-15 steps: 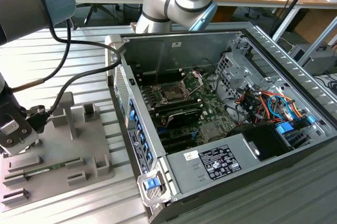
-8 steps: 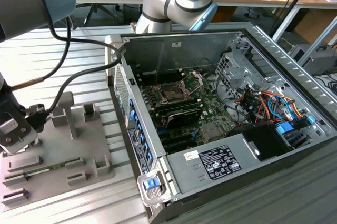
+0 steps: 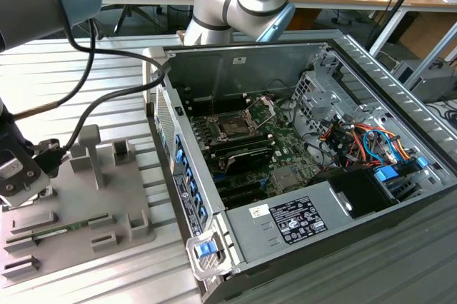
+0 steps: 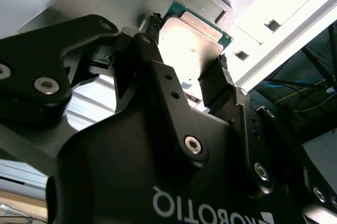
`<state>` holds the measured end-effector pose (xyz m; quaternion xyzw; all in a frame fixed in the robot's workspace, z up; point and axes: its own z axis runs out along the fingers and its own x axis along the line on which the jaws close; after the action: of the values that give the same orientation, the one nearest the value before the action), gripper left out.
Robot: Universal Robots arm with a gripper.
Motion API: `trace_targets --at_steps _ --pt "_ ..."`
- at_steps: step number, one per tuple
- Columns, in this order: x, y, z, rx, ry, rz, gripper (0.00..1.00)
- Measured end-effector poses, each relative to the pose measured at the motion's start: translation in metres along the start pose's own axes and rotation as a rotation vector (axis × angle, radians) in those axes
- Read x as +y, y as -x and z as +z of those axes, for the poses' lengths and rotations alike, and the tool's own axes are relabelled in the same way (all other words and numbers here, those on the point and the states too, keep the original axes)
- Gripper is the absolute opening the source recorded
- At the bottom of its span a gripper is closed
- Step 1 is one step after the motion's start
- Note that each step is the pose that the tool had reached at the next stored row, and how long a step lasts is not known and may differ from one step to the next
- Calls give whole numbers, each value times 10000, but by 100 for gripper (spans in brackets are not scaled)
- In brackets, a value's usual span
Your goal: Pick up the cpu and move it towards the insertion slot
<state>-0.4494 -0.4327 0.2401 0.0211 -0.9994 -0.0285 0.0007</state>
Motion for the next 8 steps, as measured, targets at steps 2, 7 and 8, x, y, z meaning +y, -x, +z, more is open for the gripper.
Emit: trace_targets --at_steps 2,7,8 --pt "1 0 -11 -1 0 0 55" --pt "2 0 -41 -1 1 0 55" --pt "3 0 -46 -1 1 0 55"
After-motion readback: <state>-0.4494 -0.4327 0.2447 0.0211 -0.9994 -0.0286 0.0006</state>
